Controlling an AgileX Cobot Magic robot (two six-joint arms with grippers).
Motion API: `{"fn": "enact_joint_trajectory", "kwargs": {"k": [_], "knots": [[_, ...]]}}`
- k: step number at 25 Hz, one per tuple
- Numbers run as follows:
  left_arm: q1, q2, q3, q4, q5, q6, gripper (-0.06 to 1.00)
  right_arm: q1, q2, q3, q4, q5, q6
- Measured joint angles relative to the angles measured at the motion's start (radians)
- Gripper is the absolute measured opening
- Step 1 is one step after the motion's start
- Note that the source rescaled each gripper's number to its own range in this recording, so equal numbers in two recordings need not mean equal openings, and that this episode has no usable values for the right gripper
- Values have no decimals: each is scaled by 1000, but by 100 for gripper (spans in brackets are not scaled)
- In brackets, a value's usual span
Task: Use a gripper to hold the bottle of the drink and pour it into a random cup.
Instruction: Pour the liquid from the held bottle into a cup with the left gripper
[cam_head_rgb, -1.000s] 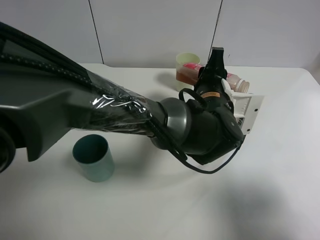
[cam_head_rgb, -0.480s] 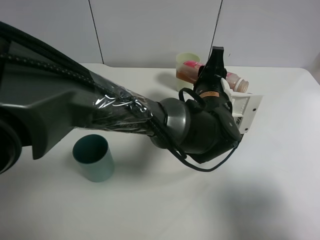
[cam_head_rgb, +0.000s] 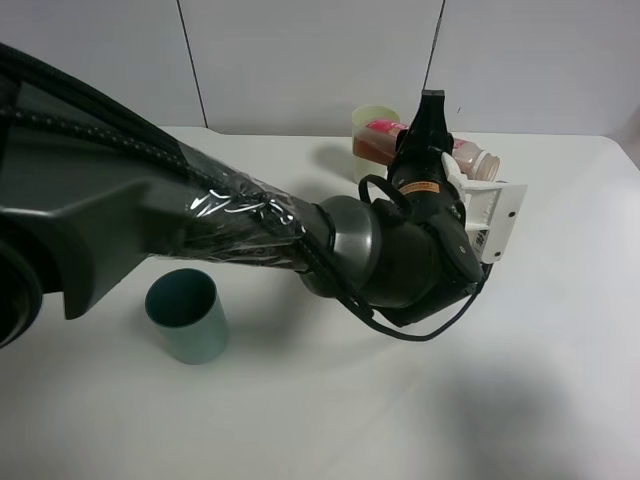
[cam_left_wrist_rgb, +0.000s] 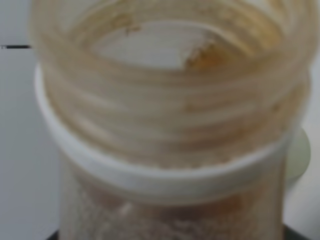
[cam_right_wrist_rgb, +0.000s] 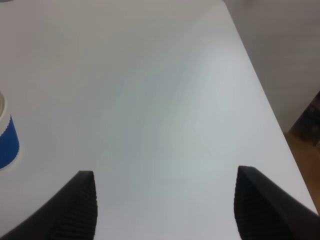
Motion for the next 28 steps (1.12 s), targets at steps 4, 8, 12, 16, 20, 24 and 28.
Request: {"fn": "enact_joint_trajectory", "kwargs": {"k": [4, 8, 12, 16, 20, 24, 28], "knots": [[0, 0, 0, 0, -22, 0, 0, 0, 0, 0, 0, 0, 0], [0, 0, 0, 0, -60, 0, 0, 0, 0, 0, 0, 0, 0], [0, 0, 0, 0, -66, 0, 0, 0, 0, 0, 0, 0, 0], [0, 0, 0, 0, -66, 0, 0, 0, 0, 0, 0, 0, 0], [0, 0, 0, 0, -66, 0, 0, 0, 0, 0, 0, 0, 0], [0, -5, 32, 8, -54, -1, 0, 0, 0, 0, 0, 0, 0], [0, -12, 72, 8, -32, -22, 0, 0, 0, 0, 0, 0, 0]]}}
